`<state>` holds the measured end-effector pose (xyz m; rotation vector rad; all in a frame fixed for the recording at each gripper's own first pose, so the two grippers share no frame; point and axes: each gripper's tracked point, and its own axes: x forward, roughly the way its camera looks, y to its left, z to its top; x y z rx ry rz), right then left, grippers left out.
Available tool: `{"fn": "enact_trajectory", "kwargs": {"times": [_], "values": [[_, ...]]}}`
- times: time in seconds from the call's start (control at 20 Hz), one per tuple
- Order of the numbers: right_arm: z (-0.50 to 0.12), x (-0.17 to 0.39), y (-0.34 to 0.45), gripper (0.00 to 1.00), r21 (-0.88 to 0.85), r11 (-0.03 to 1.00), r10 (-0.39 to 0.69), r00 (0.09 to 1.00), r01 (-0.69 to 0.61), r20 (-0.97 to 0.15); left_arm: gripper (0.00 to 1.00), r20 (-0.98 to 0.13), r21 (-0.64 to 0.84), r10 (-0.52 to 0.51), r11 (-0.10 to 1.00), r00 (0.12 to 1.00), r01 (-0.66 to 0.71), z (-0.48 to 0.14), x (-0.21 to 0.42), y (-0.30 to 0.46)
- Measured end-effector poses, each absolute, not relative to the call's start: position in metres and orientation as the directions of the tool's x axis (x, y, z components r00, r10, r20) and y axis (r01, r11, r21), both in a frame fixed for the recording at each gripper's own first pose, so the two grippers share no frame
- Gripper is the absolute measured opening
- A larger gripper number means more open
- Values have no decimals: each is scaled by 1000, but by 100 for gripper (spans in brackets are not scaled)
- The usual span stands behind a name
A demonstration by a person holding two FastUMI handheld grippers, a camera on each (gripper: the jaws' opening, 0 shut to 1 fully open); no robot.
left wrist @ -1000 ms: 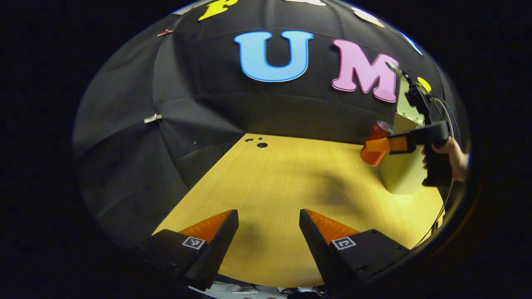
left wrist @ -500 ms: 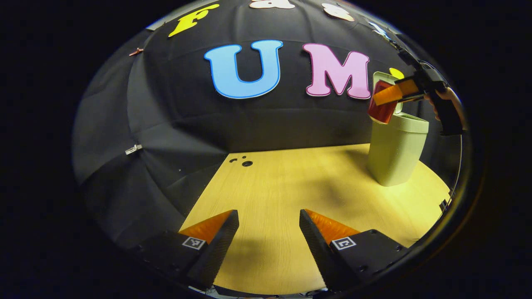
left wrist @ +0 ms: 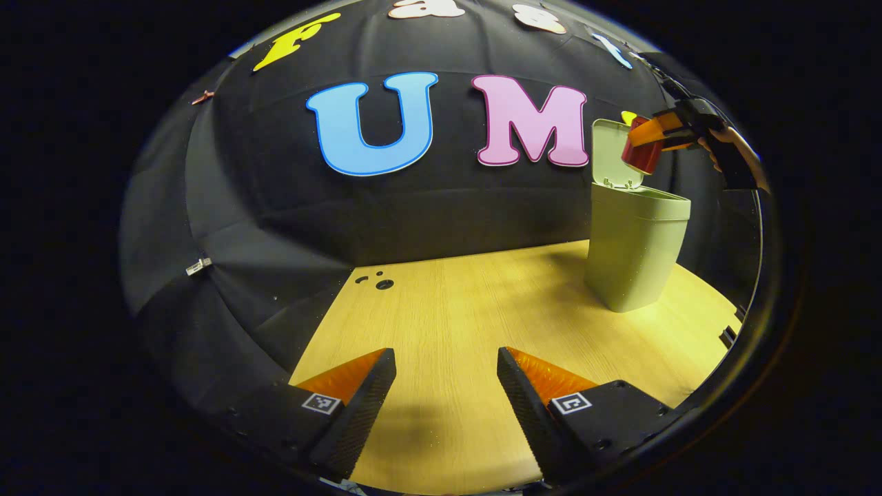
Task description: Press the lid of the desktop garbage bin to open it, pick up the crumpled paper on the desktop and throw it into the bin, then pick up the pop can on the desktop and drop it into the bin, and finally close the garbage bin lid.
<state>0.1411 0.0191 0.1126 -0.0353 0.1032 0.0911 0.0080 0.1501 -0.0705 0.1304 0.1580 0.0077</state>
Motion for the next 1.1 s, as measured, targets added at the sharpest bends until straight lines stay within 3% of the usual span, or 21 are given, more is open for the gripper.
{"fn": "enact_trajectory", "kwargs": {"times": [0.5, 1.1], "values": [[87, 199, -50, 83, 14, 997, 71, 984, -70, -166, 95, -203, 58, 146, 989, 968, -137, -65, 30, 128], [64, 214, -68, 85, -6, 998, 55, 976, -58, -211, 95, -233, 47, 140, 990, 962, -132, -70, 39, 101]]}}
